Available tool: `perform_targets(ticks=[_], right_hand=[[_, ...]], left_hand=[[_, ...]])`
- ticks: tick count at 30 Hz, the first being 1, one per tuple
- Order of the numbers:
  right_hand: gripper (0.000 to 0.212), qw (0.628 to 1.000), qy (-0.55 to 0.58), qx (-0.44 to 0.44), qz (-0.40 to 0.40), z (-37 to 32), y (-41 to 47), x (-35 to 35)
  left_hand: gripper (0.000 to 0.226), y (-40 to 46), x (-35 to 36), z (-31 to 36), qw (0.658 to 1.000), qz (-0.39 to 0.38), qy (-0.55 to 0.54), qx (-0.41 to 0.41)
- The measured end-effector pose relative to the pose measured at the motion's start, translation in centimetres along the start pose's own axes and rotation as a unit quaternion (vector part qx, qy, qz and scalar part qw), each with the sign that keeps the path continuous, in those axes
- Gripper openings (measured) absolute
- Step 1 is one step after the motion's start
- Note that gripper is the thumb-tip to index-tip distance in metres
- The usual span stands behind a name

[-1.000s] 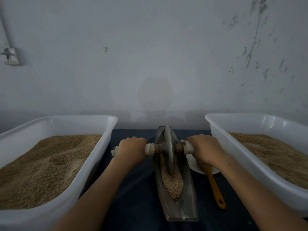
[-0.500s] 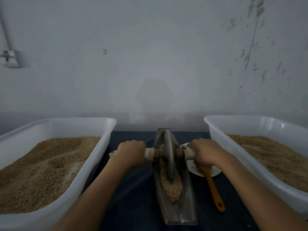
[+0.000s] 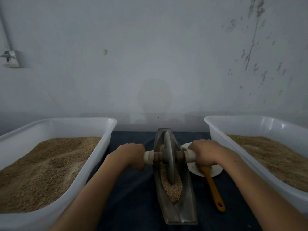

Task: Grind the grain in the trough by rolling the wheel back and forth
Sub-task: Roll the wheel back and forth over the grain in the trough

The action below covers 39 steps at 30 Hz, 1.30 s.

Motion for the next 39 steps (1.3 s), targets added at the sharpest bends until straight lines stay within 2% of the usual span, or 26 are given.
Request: perform_targets(ticks=[2, 5, 7, 10, 13, 17, 22, 25, 29, 32, 36, 39], right_hand=[[0.024, 1.000, 0.008, 0.004, -0.017, 0.0, -0.1, 0.0], [0.023, 1.000, 0.016, 0.006, -0.003, 0.0, 0.0, 0.1], [0.019, 0.999, 0.012, 0.011, 0.039, 0.0, 0.1, 0.2], [0.014, 0.989, -0.002, 0.015, 0.146, -0.3, 0.2, 0.4], [0.013, 0.980, 0.002, 0.014, 0.198, -0.5, 0.2, 0.5], [0.014, 0.987, -0.004, 0.015, 0.161, -0.3, 0.3, 0.5], [0.026, 1.000, 0.023, 0.010, 0.011, 0.2, -0.1, 0.1], [0.026, 0.998, 0.056, 0.009, -0.032, 0.4, -0.1, 0.4], [0.030, 0.998, 0.054, 0.015, -0.002, 0.4, 0.1, 0.6], [0.023, 0.997, 0.032, 0.018, 0.072, 0.1, 0.2, 0.5], [0.014, 0.984, -0.010, 0.021, 0.175, -0.7, 0.2, 0.2], [0.013, 0.984, -0.023, 0.022, 0.174, -0.8, 0.2, 0.1]], left_hand=[[0.037, 0.0, 0.1, 0.0, 1.000, -0.016, -0.001, 0.002], [0.031, 0.2, -0.1, 0.1, 1.000, 0.029, 0.008, 0.001], [0.023, 0.2, -0.2, 0.2, 0.997, 0.081, 0.017, -0.001], [0.012, 0.3, 0.0, 0.2, 0.985, 0.168, 0.031, -0.006], [0.013, 0.3, 0.2, 0.2, 0.977, 0.210, 0.035, -0.013], [0.015, 0.5, 0.0, 0.2, 0.984, 0.176, 0.037, -0.006], [0.027, 0.3, -0.2, 0.3, 0.996, 0.082, 0.031, 0.005], [0.029, 0.3, -0.4, 0.5, 0.996, 0.076, 0.045, 0.004], [0.017, 0.3, -0.4, 0.5, 0.989, 0.136, 0.060, 0.011], [0.009, 0.5, -0.1, 0.1, 0.982, 0.182, 0.047, 0.020], [0.011, 0.8, 0.6, -0.5, 0.982, 0.189, 0.011, 0.021], [0.011, 0.9, 0.6, -0.6, 0.985, 0.171, 0.000, 0.028]])
Point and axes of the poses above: each hand's wrist, its own y-axis towards the middle knuckle, its own x-axis out of the palm, z = x × y, the point moved 3 cm from there along y, towards the middle knuckle, and after that the axes turned 6 degrees about -z, right-handed, at the moved point
